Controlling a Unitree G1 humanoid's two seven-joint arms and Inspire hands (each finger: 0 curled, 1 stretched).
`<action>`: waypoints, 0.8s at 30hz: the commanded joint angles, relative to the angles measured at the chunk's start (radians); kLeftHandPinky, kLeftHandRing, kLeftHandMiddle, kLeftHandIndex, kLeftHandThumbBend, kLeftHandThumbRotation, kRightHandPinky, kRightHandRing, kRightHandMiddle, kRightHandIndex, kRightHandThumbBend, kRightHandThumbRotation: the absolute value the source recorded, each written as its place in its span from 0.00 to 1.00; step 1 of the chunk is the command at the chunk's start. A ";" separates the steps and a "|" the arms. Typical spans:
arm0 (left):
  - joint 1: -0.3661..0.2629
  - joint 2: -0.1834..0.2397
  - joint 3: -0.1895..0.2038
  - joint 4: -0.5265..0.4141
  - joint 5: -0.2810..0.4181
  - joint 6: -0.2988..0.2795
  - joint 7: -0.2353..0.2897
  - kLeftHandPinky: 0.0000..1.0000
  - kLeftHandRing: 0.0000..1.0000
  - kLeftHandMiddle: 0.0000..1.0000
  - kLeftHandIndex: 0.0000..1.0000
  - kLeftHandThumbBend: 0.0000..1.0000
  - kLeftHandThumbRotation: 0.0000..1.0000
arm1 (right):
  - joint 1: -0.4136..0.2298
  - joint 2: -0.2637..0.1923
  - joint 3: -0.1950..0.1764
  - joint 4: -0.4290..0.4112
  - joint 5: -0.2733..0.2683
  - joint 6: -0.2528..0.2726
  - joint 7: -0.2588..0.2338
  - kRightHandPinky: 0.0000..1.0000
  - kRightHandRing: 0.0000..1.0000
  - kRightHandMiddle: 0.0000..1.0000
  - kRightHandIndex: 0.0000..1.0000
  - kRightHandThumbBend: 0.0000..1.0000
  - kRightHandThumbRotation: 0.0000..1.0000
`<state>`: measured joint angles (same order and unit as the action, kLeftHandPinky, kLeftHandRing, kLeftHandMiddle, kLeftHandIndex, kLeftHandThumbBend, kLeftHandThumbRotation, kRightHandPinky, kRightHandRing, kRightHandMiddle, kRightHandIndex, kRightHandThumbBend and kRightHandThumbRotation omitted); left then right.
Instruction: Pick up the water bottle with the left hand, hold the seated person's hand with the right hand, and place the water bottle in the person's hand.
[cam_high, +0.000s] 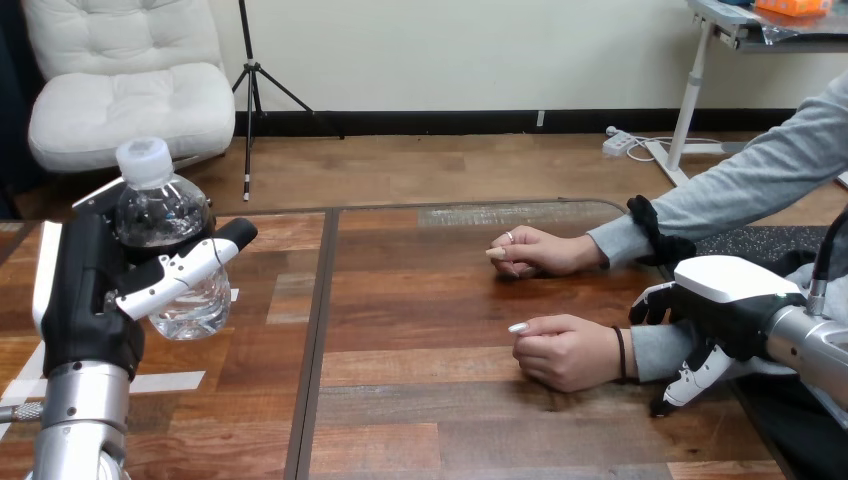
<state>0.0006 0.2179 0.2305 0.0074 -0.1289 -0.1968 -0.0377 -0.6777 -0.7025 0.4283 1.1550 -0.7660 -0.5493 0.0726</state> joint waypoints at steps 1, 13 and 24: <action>-0.040 0.000 0.015 -0.068 -0.012 -0.030 -0.001 0.31 0.36 0.41 0.41 0.72 0.00 | -0.074 0.024 0.006 0.007 0.011 0.017 -0.017 0.65 0.76 0.78 0.77 0.99 0.33; -0.037 -0.001 0.018 -0.075 -0.019 -0.021 -0.003 0.31 0.37 0.41 0.41 0.71 0.00 | -0.076 0.038 0.012 0.007 0.012 0.025 -0.019 0.60 0.71 0.74 0.74 0.97 0.31; -0.040 0.002 0.019 -0.063 -0.018 -0.041 -0.010 0.32 0.37 0.41 0.41 0.71 0.00 | -0.076 0.052 0.023 0.008 0.002 0.018 -0.049 0.55 0.66 0.69 0.70 0.97 0.31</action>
<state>0.0037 0.2178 0.2373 0.0055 -0.1369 -0.1969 -0.0415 -0.6793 -0.6884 0.4353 1.1599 -0.7662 -0.5308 0.0593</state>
